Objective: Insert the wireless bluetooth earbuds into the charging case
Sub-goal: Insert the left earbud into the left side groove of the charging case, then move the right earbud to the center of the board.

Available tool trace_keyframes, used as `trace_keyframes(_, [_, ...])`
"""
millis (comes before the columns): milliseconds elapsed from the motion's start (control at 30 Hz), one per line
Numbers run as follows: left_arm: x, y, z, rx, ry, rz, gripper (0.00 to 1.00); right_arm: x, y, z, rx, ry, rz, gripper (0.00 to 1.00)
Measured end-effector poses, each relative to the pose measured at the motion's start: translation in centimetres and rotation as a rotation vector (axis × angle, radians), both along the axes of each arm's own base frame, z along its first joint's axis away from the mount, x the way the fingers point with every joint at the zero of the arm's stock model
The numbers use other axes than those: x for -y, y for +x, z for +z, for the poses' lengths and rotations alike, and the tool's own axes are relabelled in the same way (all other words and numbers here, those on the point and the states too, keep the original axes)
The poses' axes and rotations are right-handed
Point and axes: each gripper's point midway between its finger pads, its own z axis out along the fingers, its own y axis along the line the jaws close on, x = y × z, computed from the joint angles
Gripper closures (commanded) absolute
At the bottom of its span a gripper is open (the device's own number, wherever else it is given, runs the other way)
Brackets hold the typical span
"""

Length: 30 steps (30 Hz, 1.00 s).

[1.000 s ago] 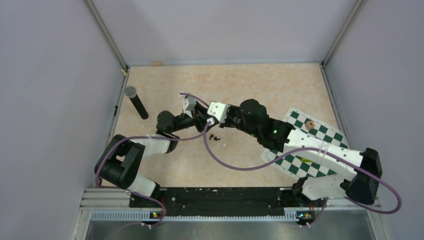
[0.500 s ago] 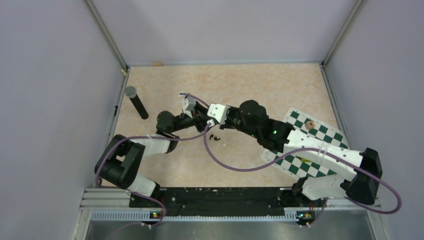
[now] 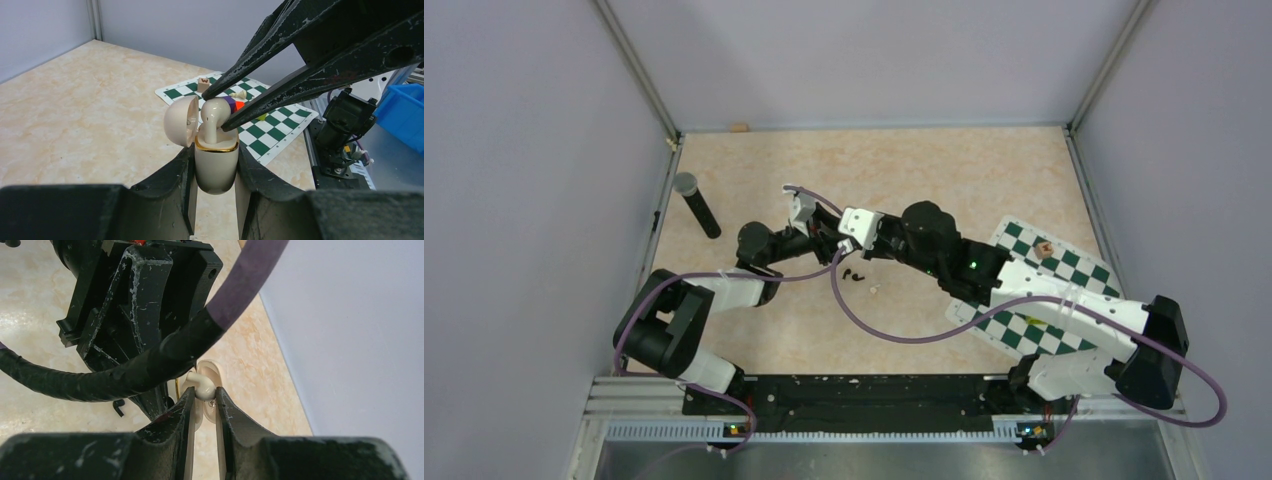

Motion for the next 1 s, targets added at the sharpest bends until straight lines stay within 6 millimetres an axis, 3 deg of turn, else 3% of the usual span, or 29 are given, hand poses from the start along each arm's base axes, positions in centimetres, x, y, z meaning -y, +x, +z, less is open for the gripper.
trace_keyframes(167, [0.0, -0.1, 0.0, 0.0, 0.003, -0.008, 1.0, 0.0, 0.0, -0.1, -0.011, 0.007, -0.004, 0.58])
trace_keyframes(400, [0.0, -0.3, 0.3, 0.008, -0.006, -0.017, 1.0, -0.2, -0.3, 1.0, -0.035, 0.032, 0.001, 0.43])
trace_keyframes(633, [-0.3, -0.6, 0.9, 0.009, -0.018, -0.029, 1.0, -0.1, -1.3, 1.5, -0.092, 0.014, 0.029, 0.16])
trace_keyframes(767, [-0.6, -1.0, 1.9, 0.023, -0.037, -0.041, 1.0, 0.4, -1.8, 3.9, -0.124, 0.052, 0.063, 0.09])
trace_keyframes(1000, [-1.1, -1.9, 3.8, 0.042, -0.081, -0.063, 1.0, 4.2, -0.9, 9.5, -0.109, 0.2, 0.013, 0.06])
